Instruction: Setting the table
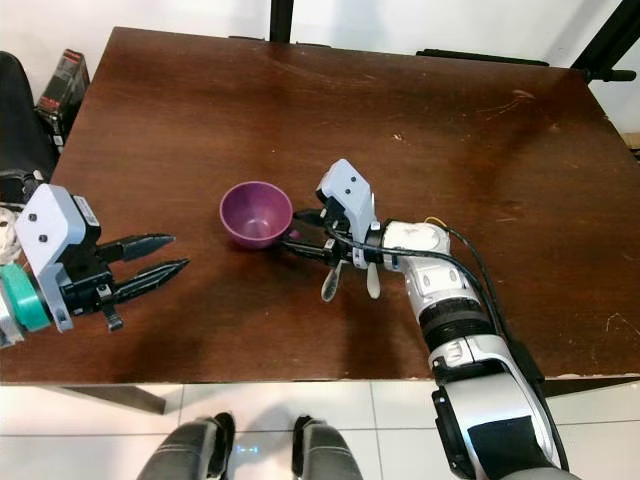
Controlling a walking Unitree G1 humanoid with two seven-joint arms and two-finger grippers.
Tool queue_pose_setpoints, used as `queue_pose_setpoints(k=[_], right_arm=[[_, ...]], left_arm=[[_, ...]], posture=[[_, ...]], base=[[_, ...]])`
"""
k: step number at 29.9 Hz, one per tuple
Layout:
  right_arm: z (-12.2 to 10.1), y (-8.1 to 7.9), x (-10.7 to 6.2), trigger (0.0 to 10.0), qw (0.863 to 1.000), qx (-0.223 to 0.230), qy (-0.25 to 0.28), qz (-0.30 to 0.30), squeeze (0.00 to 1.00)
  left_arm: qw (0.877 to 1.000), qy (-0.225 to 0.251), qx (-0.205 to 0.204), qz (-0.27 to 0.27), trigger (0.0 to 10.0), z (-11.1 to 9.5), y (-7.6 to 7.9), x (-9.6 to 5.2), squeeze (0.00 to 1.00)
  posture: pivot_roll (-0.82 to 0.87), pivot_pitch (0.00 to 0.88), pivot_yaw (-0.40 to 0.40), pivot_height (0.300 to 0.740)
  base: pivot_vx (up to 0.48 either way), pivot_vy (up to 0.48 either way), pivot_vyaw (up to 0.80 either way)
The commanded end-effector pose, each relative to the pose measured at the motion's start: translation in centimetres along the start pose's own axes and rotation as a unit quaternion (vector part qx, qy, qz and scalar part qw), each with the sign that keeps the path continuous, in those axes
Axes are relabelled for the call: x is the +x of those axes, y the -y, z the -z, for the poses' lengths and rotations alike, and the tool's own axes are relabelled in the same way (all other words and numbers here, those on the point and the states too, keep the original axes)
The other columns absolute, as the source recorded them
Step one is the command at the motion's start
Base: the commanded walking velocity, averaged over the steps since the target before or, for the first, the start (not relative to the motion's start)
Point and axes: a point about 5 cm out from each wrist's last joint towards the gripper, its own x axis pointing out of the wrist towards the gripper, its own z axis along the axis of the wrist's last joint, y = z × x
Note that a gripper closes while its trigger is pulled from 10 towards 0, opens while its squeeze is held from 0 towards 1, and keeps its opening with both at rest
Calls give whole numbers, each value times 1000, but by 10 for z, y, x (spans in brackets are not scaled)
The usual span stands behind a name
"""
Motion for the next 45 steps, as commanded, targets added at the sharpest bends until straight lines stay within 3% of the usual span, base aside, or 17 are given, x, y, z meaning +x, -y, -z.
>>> queue_pose_setpoints(k=[1,20,37,38,39,40,45], right_arm=[[5,-2,-1,10000,1000,5,-4,-1,0],[21,-2,2,10000,999,21,-33,13,0],[11,-1,13,9804,1000,16,-18,8,0],[11,-1,14,4549,1000,14,-19,7,0],[11,-1,14,4549,1000,14,-19,7,0],[11,-2,14,0,1000,12,-21,5,0],[12,-2,15,0,1000,11,-22,4,0]], left_arm=[[1000,4,-3,12,10000,-1,6,2,0],[1000,13,-9,-2,10000,-1,7,8,0],[1000,15,-12,-7,10000,-1,7,9,0],[1000,15,-12,-9,10000,-1,8,9,0],[1000,15,-12,-9,10000,-1,8,9,0],[1000,15,-13,-9,10000,-1,8,9,0],[1000,15,-13,-10,10000,0,8,9,0]], posture=[[76,110,-27,740],[76,112,-40,740],[83,109,-43,740],[85,107,-46,740],[85,107,-46,740],[85,106,-46,740],[85,104,-46,740]], base=[[0,0,0],[0,0,0],[0,0,0],[0,0,0],[0,0,0],[0,0,0],[0,0,0]])
